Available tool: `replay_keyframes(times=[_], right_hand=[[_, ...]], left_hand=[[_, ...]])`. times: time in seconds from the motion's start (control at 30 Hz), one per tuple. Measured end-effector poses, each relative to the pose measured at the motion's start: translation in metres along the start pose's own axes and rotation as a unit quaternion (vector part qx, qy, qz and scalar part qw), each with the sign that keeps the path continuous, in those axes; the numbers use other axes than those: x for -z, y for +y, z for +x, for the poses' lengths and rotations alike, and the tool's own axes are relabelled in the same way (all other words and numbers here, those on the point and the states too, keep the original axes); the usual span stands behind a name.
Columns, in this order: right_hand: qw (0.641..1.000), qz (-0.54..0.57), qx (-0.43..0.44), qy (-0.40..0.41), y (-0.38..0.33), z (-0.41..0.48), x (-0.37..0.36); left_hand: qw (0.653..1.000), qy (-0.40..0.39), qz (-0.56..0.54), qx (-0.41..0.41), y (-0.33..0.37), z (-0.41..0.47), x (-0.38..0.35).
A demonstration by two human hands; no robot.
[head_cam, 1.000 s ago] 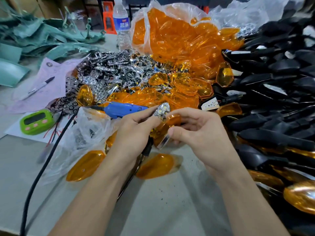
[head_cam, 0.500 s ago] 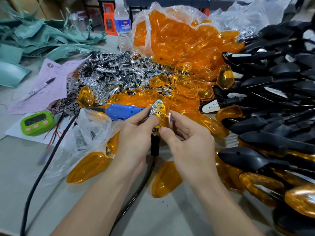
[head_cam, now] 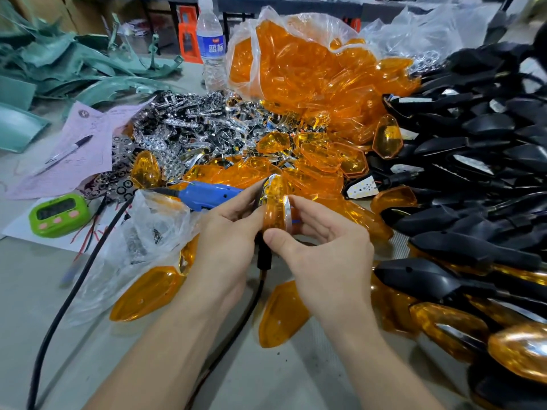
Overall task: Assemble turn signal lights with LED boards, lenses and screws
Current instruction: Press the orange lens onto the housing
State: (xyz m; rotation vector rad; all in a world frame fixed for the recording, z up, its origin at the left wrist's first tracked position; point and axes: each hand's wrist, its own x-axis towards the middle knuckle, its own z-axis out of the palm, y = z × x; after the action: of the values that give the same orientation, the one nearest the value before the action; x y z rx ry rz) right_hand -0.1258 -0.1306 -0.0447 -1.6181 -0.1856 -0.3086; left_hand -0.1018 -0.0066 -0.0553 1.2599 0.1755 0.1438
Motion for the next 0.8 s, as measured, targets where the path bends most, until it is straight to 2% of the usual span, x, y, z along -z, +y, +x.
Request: replay_keyframes(times=[0.17, 0.43, 0.63, 0.8], right_hand=[[0.998, -0.058, 0.013, 0.032, -0.0001, -0.0005, -0.0004], [0.998, -0.049, 0.04, 0.022, -0.0062, 0.0025, 0.0027], [0.999, -0.031, 0.033, 0.02, -0.0061, 0.0005, 0.0061], [0.997, -0.066, 0.036, 0.032, -0.0061, -0.0013, 0.0048]], left_hand=[[0.995, -0.034, -0.074, 0.063, 0.0013, -0.0027, -0.0035], [0.988, -0.074, -0.126, 0.053, 0.0042, -0.0015, 0.0006], [0.99, -0.102, -0.094, 0.032, 0.0034, -0.0048, -0.0002], [0.989, -0.125, -0.075, 0.009, 0.005, -0.0078, -0.0032]])
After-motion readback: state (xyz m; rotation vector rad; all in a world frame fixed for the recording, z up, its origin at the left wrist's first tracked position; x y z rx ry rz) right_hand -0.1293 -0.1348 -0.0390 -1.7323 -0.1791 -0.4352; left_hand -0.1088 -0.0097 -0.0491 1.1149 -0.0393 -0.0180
